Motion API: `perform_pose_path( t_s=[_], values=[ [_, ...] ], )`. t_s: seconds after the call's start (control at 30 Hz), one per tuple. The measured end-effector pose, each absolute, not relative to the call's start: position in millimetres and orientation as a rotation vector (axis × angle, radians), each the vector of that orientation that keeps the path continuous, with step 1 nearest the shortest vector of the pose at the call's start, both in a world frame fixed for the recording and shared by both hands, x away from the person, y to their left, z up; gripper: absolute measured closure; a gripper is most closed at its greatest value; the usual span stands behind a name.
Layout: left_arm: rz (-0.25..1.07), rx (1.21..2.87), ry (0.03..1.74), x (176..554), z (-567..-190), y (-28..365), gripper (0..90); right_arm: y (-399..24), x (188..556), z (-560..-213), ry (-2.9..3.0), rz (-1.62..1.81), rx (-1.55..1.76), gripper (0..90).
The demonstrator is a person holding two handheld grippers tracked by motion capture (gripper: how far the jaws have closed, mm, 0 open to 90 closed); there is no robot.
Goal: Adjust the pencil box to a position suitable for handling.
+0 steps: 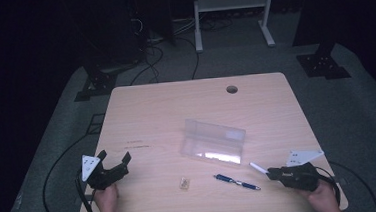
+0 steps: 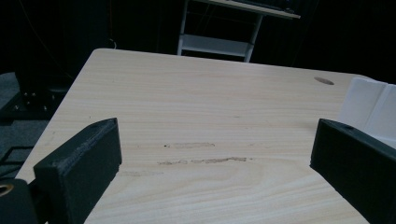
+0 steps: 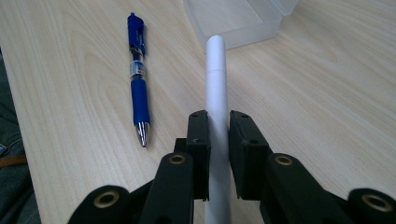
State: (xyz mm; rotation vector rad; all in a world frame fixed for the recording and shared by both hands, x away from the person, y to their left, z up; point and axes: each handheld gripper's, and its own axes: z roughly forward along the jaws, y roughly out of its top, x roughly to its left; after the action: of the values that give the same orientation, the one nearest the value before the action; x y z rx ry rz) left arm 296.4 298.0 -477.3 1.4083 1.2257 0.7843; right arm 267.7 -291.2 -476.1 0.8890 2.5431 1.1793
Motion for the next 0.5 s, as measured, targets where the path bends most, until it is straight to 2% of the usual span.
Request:
perform_pose_path(
  t_s=[0.5],
  values=[
    [0.791,1.4,1.231,294,-477,299,1.1,-281,271,-456,2.542,1.199,0.82,78.2]
  ],
)
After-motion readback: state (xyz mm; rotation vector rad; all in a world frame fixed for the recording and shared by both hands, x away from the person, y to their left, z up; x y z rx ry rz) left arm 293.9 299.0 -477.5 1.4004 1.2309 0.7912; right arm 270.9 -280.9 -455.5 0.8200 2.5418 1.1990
